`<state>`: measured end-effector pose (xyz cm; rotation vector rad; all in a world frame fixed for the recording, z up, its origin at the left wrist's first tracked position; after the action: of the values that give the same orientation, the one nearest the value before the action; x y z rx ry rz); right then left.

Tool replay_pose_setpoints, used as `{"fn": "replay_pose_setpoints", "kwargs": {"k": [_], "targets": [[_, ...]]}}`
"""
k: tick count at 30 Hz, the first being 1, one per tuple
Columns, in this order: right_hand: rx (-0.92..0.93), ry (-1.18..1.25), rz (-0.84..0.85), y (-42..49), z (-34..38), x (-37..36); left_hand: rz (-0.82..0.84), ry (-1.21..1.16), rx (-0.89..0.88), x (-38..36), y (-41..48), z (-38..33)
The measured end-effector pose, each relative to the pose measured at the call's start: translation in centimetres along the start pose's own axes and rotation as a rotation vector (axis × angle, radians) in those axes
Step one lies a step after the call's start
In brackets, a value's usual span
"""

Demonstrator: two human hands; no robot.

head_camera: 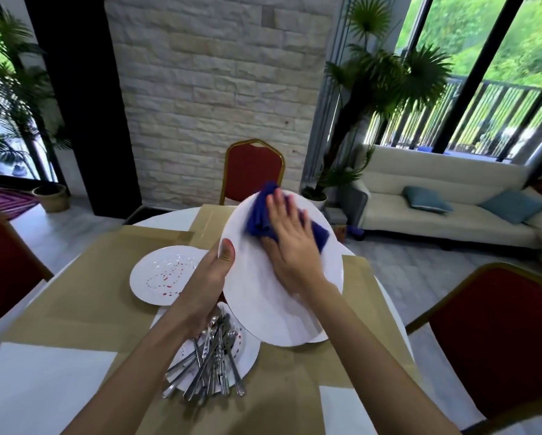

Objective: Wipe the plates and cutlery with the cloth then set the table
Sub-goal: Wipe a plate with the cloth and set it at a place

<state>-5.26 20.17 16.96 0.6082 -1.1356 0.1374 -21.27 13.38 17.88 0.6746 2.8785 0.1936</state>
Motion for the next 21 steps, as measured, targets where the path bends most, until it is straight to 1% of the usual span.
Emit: {"fn": "replay_pose_setpoints", "kwargs": {"k": [2,3,4,5,6,8,10,11,12,13,15,17,19,20,21], "targets": [[-0.271,0.025,-0.079,0.0,-1.5,0.1,-0.044,0.029,-0.051,0.1,0.2,-0.7],[-0.357,0.045,-0.053,-0.3,-1.7,-0.1,-0.073,0.029,-0.084,0.1,0.4,-1.0],[-0.388,0.043,0.002,-1.0,-1.4,-0.5,-0.099,0.016,-0.117,0.1,0.5,-1.2],[-0.377,0.053,0.072,-2.0,-0.8,-1.0,-0.128,0.002,-0.144,0.2,0.7,-1.3],[-0.330,0.102,0.129,-3.1,0.1,-1.6,-0.159,-0.010,-0.163,0.4,0.9,-1.3],[-0.153,0.244,0.206,-5.1,2.2,-2.0,-0.193,-0.042,-0.184,0.4,1.3,-1.3],[0.051,0.280,0.264,-4.9,3.7,-1.4,-0.170,-0.082,-0.158,0.2,1.9,-1.2],[0.111,0.269,0.274,-4.2,4.0,-0.7,-0.147,-0.093,-0.134,-0.1,2.1,-1.2],[0.119,0.245,0.253,-3.1,3.9,-0.1,-0.125,-0.088,-0.112,-0.4,2.2,-1.1],[0.082,0.213,0.210,-2.0,3.3,0.4,-0.098,-0.075,-0.098,-0.7,2.2,-1.0],[-0.047,0.134,0.114,-0.4,1.3,1.3,-0.055,-0.037,-0.090,-1.1,2.1,-1.0],[-0.177,0.005,0.067,0.0,-0.8,1.5,-0.075,-0.018,-0.112,-0.7,2.1,-1.1],[-0.280,-0.079,0.102,-0.5,-1.5,0.9,-0.150,-0.011,-0.176,0.0,2.3,-1.6],[-0.277,-0.056,0.141,-0.9,-1.0,0.5,-0.187,-0.006,-0.206,0.4,2.5,-1.9],[-0.229,0.000,0.181,-1.6,-0.2,-0.1,-0.214,-0.005,-0.221,0.7,2.7,-2.3]]}}
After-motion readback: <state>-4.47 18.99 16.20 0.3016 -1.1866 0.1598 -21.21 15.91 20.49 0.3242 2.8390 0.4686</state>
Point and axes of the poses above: each hand's wrist, its own y-axis towards the middle knuckle, its own x-axis out of the back of the hand, z = x × y, the point moved 1 cm from there along y, towards the middle knuckle, and after that the axes turned 15 degrees about z, right-handed, at the moved point
